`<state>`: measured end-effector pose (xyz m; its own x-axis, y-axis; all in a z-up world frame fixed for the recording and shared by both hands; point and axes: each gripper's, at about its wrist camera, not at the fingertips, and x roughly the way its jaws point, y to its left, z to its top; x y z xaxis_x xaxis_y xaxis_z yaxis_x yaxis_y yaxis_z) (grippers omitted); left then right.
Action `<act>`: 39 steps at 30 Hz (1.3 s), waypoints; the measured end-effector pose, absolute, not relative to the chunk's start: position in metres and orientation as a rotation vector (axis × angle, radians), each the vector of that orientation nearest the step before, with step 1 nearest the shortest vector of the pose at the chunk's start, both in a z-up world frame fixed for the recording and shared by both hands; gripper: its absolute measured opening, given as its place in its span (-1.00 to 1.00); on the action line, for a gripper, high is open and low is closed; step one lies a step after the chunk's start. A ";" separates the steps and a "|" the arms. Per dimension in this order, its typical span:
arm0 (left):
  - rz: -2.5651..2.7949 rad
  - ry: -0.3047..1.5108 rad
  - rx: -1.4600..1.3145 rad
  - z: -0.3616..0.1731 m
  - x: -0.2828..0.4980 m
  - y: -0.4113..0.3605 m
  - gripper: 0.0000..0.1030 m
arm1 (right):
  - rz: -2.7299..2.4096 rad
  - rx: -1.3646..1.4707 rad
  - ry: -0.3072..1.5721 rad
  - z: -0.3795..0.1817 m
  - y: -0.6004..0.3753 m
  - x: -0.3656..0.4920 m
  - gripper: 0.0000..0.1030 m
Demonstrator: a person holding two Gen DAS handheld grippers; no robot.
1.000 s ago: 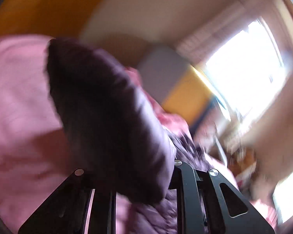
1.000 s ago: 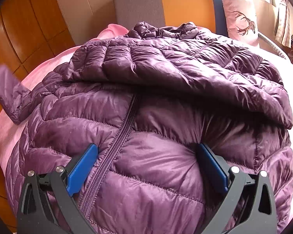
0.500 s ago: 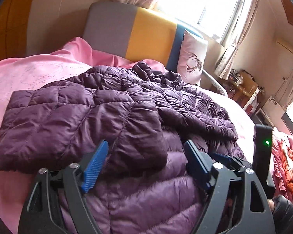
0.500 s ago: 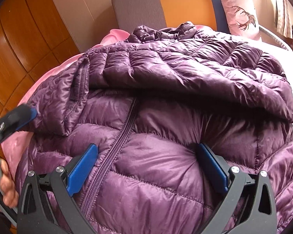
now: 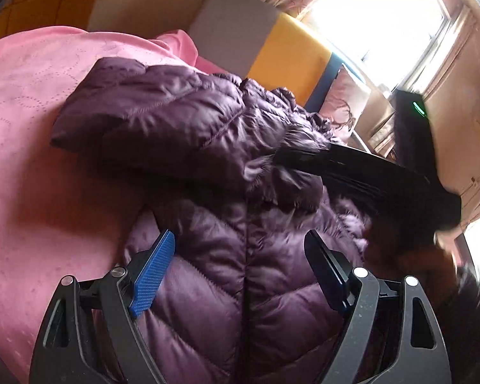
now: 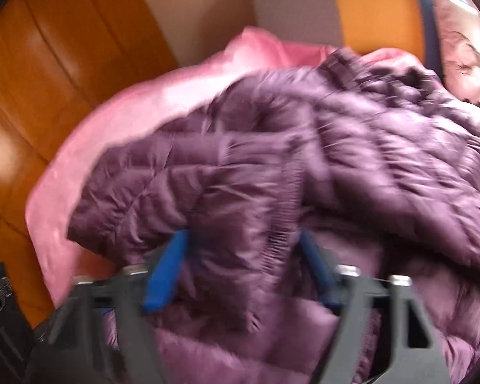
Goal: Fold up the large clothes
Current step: 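Grasp the purple jacket hem with the right tool and fold it toward the collar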
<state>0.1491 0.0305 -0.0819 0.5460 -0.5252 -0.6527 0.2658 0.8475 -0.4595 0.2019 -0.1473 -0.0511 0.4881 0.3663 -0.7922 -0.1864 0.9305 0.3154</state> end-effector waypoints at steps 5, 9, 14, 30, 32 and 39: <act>-0.476 0.884 -0.337 -0.083 0.150 0.032 0.59 | 0.395 0.149 0.857 0.022 -0.126 0.197 -0.70; -0.479 0.876 -0.334 -0.077 0.156 0.026 0.59 | 0.422 0.227 0.687 0.097 -0.146 0.196 -0.73; -0.466 0.888 -0.312 -0.072 0.169 0.015 0.59 | 0.348 0.293 0.553 0.157 -0.192 0.203 -0.78; -0.453 0.928 -0.228 -0.076 0.172 0.007 0.59 | -0.162 0.681 0.815 -0.005 -0.399 0.169 -0.78; -0.451 0.911 -0.221 -0.066 0.176 0.007 0.59 | -0.170 0.714 0.844 -0.024 -0.407 0.166 -0.75; -0.456 0.796 -0.180 -0.014 0.213 0.003 0.59 | -0.200 0.648 0.775 -0.009 -0.419 0.152 0.07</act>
<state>0.2126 0.0033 -0.0140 0.6089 -0.4592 -0.6469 0.3257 0.8882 -0.3240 0.1515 -0.4195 -0.0089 0.7070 0.0630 -0.7044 0.3961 0.7899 0.4682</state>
